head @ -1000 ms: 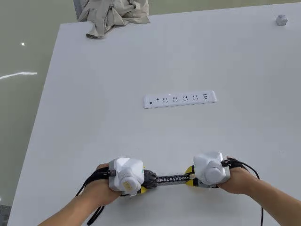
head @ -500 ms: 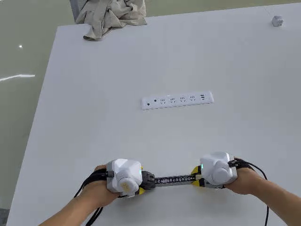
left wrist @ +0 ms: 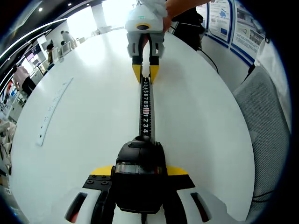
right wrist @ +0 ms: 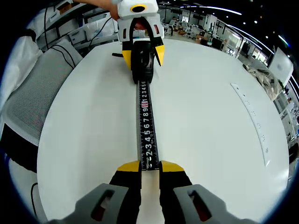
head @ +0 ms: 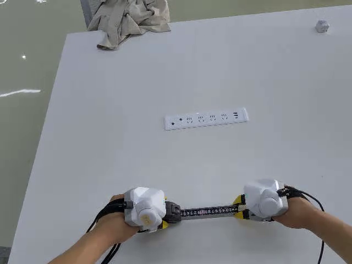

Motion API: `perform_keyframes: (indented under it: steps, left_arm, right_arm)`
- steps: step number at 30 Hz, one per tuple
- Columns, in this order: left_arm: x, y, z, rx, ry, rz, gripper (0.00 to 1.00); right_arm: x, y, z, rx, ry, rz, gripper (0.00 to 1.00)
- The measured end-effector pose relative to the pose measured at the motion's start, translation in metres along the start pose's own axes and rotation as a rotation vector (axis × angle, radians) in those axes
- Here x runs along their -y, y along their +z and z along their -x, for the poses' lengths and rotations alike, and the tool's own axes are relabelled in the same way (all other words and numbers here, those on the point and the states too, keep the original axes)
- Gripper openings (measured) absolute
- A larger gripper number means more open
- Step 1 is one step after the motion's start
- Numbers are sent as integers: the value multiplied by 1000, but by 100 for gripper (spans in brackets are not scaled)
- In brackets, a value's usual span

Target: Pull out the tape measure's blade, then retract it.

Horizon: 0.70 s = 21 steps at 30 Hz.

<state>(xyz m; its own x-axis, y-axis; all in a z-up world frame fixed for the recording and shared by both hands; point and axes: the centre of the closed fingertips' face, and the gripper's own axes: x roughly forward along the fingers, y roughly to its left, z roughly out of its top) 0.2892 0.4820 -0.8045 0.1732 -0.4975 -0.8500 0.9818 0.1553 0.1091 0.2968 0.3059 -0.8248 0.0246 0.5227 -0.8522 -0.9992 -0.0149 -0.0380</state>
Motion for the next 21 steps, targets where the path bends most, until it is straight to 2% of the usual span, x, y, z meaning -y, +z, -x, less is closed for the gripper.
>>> perform_keyframes:
  steps: [14, 21]
  left_arm:
    - [0, 0, 0, -3, -3, 1, 37]
    - [0, 1, 0, -4, -4, 0, 37]
  right_arm:
    - [1, -30, 15, -32, -14, -25, 13]
    - [2, -39, 21, -39, -19, -32, 13]
